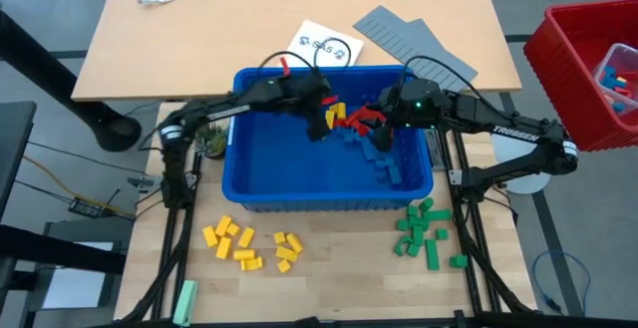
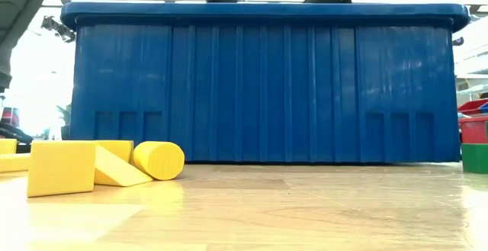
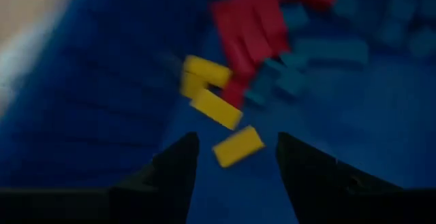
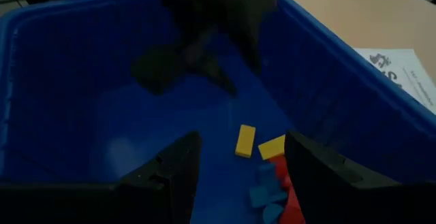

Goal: Sort blocks
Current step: Remove the yellow block from the blue bin

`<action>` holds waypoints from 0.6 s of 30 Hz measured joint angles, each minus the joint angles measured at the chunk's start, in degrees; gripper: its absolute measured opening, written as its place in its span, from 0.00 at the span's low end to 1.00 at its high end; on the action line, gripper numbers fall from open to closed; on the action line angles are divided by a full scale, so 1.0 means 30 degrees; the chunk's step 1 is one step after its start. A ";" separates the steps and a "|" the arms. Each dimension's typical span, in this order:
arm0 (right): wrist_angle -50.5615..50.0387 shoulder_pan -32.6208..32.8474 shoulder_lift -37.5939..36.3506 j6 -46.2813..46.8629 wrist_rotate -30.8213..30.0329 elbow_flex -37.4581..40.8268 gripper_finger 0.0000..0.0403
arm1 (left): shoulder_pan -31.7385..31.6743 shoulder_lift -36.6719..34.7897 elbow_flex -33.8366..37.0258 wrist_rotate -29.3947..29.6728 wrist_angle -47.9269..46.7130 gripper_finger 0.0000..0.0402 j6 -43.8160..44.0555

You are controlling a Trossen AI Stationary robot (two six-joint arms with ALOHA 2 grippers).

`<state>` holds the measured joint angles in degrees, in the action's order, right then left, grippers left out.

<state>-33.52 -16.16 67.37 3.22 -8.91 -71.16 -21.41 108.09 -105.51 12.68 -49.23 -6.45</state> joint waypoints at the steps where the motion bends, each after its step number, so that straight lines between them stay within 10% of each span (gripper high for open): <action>1: -0.0013 0.0000 0.0000 -0.0115 0.0003 0.0000 0.49 | -0.0214 0.0485 0.0000 -0.0775 0.0002 0.52 -0.0452; 18: 0.0124 0.0000 0.0000 -0.0656 0.0003 0.0000 0.49 | -0.2130 0.5529 0.0004 -0.3481 -0.0346 0.52 -1.3042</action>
<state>-33.15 -16.16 67.37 1.26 -8.91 -71.16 -27.80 124.68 -105.50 2.24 -50.27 -45.58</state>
